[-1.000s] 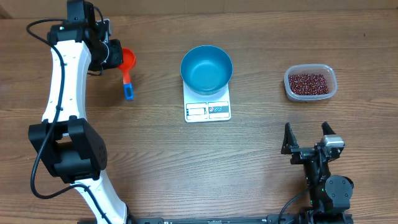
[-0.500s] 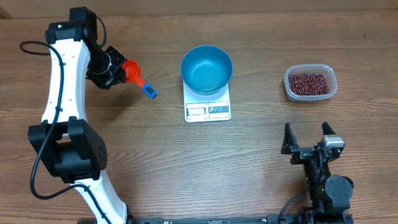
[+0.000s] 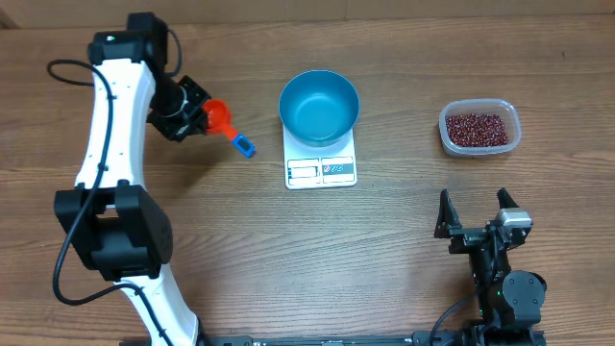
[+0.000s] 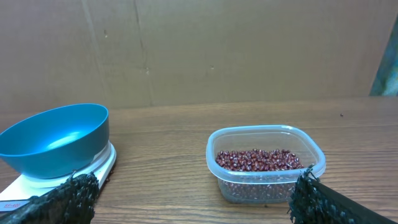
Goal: Scoop item into bowl and weigh 150g on scale
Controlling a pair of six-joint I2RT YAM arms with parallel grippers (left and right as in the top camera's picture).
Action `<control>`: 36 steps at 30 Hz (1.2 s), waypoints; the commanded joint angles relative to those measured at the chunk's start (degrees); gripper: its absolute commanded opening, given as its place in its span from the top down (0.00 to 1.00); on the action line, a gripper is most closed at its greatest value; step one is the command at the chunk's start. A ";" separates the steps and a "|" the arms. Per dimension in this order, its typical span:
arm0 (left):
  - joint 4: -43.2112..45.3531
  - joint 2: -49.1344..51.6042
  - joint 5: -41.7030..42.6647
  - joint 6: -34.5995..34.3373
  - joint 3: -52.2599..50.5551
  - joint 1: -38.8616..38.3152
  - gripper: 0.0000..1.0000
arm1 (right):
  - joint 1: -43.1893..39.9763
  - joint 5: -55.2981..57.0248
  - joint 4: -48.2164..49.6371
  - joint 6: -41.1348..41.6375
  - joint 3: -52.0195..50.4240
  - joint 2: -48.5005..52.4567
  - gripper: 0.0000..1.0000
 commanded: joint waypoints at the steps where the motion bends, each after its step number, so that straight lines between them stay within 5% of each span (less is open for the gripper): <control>1: 0.85 -0.48 -1.57 -6.32 0.87 -3.43 0.96 | 0.39 0.72 0.35 0.00 -0.61 -0.42 0.00; 14: 0.50 -0.48 -2.56 -15.61 0.90 -5.62 0.96 | 0.26 1.31 -2.10 2.73 6.40 -0.42 0.00; 22: 2.67 -0.48 1.62 -17.25 0.87 -5.88 0.96 | 0.26 8.28 -20.39 3.96 24.79 1.05 0.00; 27: 2.91 -0.48 1.62 -17.25 0.87 -6.03 0.96 | 0.28 6.99 -30.25 14.43 37.16 7.13 0.00; 36: 2.91 -0.48 1.62 -17.73 0.90 -6.10 0.96 | 0.28 -9.31 -39.74 18.29 50.51 24.90 0.00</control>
